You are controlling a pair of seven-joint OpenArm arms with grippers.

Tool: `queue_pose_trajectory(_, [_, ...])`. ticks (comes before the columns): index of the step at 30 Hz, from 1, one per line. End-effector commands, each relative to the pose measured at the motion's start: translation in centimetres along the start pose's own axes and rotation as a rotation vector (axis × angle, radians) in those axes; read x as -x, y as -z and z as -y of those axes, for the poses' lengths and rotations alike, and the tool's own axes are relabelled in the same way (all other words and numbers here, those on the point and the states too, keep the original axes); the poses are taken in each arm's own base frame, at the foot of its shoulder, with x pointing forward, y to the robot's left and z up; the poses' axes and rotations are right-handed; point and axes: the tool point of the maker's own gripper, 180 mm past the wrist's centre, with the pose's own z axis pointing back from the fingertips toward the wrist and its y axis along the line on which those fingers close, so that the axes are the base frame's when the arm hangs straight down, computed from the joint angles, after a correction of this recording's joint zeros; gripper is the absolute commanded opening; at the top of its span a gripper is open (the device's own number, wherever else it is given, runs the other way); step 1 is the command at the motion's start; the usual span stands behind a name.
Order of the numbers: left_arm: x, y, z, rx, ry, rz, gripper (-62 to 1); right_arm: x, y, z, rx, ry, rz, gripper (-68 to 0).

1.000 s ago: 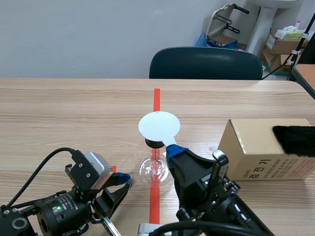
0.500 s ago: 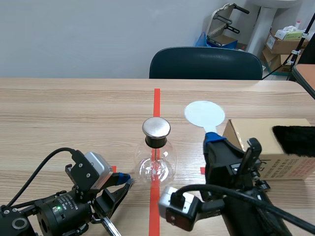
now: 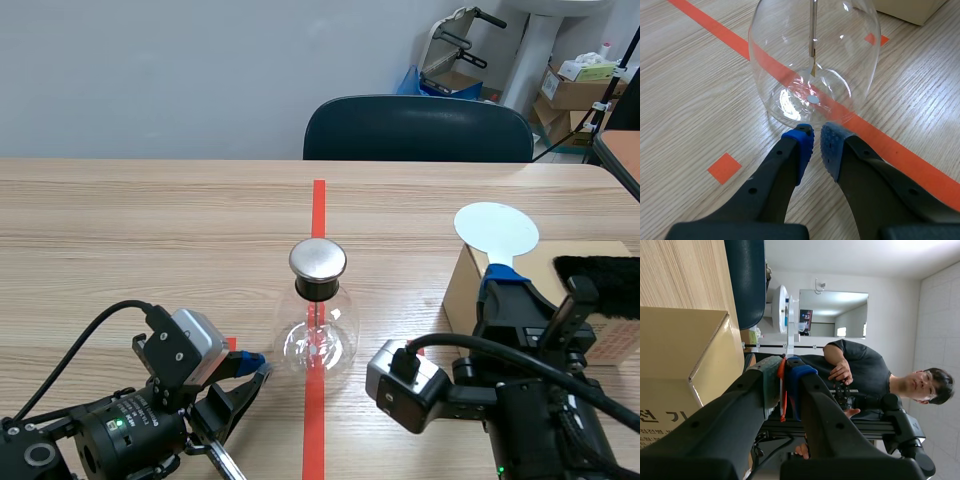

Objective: Do the electroscope experiment

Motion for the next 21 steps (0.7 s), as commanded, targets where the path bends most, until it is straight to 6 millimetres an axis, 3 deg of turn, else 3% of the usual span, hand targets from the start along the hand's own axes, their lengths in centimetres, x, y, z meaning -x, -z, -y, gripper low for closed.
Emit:
queue_pose_trajectory(1, [-0.5,0.1,0.3,0.006,-0.009,0.024,-52.4,-0.2,0.3,1.1,0.036,0.012,0.013,-66.7])
queue_pose_trajectory(21, [-0.4,0.1,0.3,0.006,-0.008,0.013,-52.4,-7.6,-1.3,1.2,0.038,0.005,0.437,-66.7])
